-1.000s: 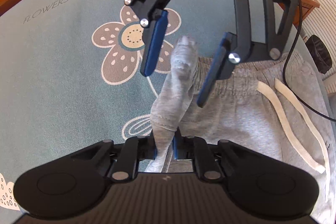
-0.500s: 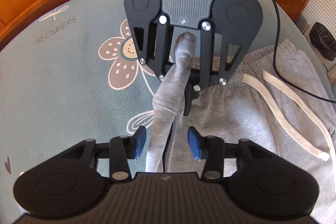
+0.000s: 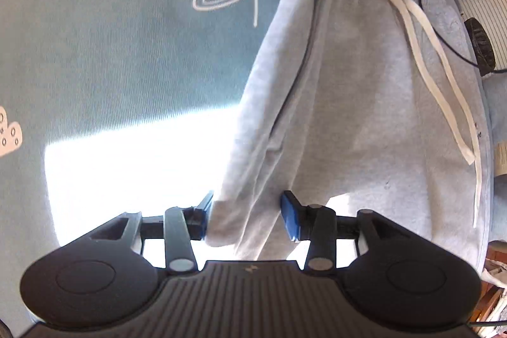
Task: Fold clothes
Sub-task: 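Grasp the cuff with the left gripper beside the right gripper and lift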
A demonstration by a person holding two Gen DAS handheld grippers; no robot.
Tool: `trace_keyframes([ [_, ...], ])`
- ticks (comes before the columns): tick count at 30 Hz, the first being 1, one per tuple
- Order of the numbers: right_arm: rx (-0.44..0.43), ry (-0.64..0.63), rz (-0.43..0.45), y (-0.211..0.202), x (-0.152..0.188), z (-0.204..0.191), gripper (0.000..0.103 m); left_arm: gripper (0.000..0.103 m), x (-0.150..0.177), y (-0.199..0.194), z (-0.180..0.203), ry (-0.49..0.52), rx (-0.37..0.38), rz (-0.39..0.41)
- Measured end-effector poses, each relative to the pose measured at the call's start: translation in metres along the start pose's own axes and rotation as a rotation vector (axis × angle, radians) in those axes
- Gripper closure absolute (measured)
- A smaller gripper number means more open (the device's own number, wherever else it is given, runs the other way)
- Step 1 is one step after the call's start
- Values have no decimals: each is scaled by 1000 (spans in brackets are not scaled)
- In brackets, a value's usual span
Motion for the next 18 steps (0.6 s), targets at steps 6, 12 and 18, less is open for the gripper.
trace_keyframes([
  [6,-4,-6,-7,-3,1,-1,88,69,18,-4,-20,-137,78,27],
  [12,3,2,-11,-3,1,1,88,82,38,-3,-19,-123,36,-50],
  [18,25,-2,-21,-2,1,-2,88,99,46,-11,-12,-148,-49,-20],
])
Point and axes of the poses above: each gripper's, at about its wrist camera, not at the fingertips, and y roughly the way its jaws point, z to its right, x to its underside, the point moved 8 cm from there along y, roughly the way its jaws point, and after that the axes turned 13 degrees about x, right-handed, at the moved point
